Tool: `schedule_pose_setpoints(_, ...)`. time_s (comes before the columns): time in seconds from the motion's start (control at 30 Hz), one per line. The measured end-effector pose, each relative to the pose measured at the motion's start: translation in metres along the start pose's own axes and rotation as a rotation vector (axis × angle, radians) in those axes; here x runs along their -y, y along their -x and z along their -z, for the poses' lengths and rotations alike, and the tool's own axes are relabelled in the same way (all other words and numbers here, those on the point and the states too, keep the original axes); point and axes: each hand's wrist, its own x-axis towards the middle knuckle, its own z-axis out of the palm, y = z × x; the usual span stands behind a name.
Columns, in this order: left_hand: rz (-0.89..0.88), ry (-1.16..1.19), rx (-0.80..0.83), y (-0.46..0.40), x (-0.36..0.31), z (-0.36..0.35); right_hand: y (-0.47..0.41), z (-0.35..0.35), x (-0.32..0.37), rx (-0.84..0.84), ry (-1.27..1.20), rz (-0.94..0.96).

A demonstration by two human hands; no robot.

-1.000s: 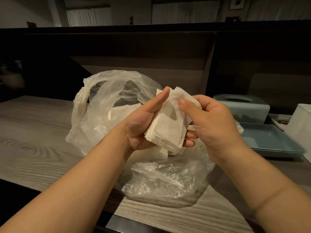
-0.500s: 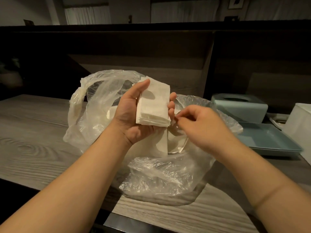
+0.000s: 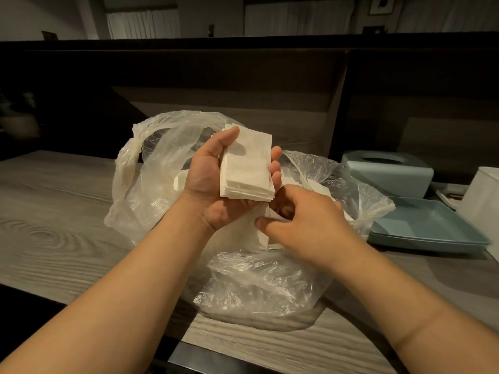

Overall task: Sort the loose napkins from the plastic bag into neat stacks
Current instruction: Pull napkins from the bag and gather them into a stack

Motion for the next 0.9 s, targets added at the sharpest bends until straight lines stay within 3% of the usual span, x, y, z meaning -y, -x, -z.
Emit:
schedule_pose_setpoints(0.1,-0.001,-0.002,0.004,-0.001,0.000,0.001,0.000,0.002,0.000,-0.026,-0.079,-0.011)
schedule_pose_setpoints(0.3,-0.008,-0.016,0.004,-0.001,0.001,0.001,0.000,-0.003,0.000,0.029,0.005,-0.018)
schedule_pose_setpoints(0.4,-0.016,0.003,0.020,-0.002,0.000,0.002,-0.003,0.000,-0.002,0.010,-0.125,-0.049)
schedule_pose_setpoints(0.53,-0.004,0.033,0.059,-0.001,-0.001,0.003,-0.008,0.006,-0.008,-0.136,-0.337,-0.088)
schedule_pose_setpoints(0.77,0.001,0.043,0.028,-0.003,0.000,0.005,-0.010,0.017,-0.008,-0.249,-0.470,-0.118)
schedule_pose_setpoints(0.9,-0.010,0.042,-0.008,-0.003,0.000,0.004,-0.011,0.033,-0.008,-0.250,-0.860,-0.136)
